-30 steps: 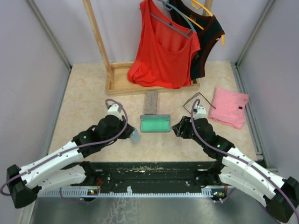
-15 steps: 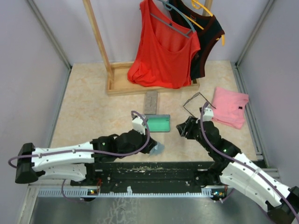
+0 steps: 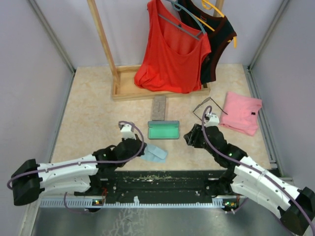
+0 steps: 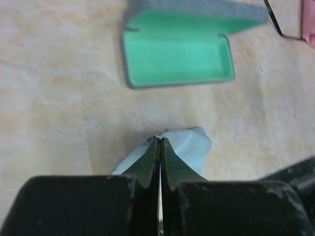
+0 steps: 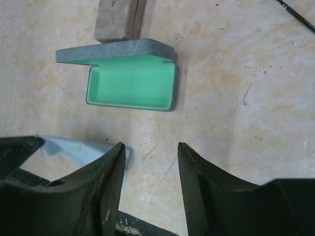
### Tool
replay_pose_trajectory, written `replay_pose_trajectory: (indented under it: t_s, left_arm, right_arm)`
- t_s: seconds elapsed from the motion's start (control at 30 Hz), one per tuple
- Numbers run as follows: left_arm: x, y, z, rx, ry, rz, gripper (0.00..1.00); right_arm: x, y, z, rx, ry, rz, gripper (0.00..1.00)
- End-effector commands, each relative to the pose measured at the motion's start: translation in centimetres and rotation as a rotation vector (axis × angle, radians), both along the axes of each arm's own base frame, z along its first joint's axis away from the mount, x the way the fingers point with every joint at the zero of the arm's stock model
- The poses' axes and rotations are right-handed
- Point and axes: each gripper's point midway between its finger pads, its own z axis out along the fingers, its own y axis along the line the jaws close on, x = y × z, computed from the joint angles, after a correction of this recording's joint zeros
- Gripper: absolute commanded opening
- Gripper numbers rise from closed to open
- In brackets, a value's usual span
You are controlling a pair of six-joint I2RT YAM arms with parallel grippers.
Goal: Organize the sunglasses
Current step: Place the glasses cleaning cloth at the center of the board.
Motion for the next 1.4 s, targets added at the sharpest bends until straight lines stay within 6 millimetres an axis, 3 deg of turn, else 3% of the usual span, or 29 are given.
replay_pose_trajectory:
  t_s: [0.0,0.33,0.63,1.07,1.37]
  left_arm:
    - [3.0,2.7,-0.1,-0.017,-0.059,0.074,0.00]
    - [3.4,7.0,-4.6,0.091,0.027,0.200,0.00]
    - [2.7,8.8,-7.5,0.168,0.116,0.268,0.00]
    - [2.9,9.6,-8.9,0.247,0.149,0.276,0.00]
    - [3.0,9.2,-8.7,0.244,0.151,0.263,0.00]
  right_arm:
    - [0.9,2.0,1.5,0.062,-0.055,0.064,0.47]
    - [0.5,5.1,0.0,0.114,0.025,0.107,0.48]
    - [-0.9,10.8,-1.8,0.179,0.050,0.175,0.48]
    - [-1.3,15.6,-2.6,0.231,0.030,0.372,0.47]
    - [-2.2,16.7,-3.9,0.263,0.073,0.411,0.47]
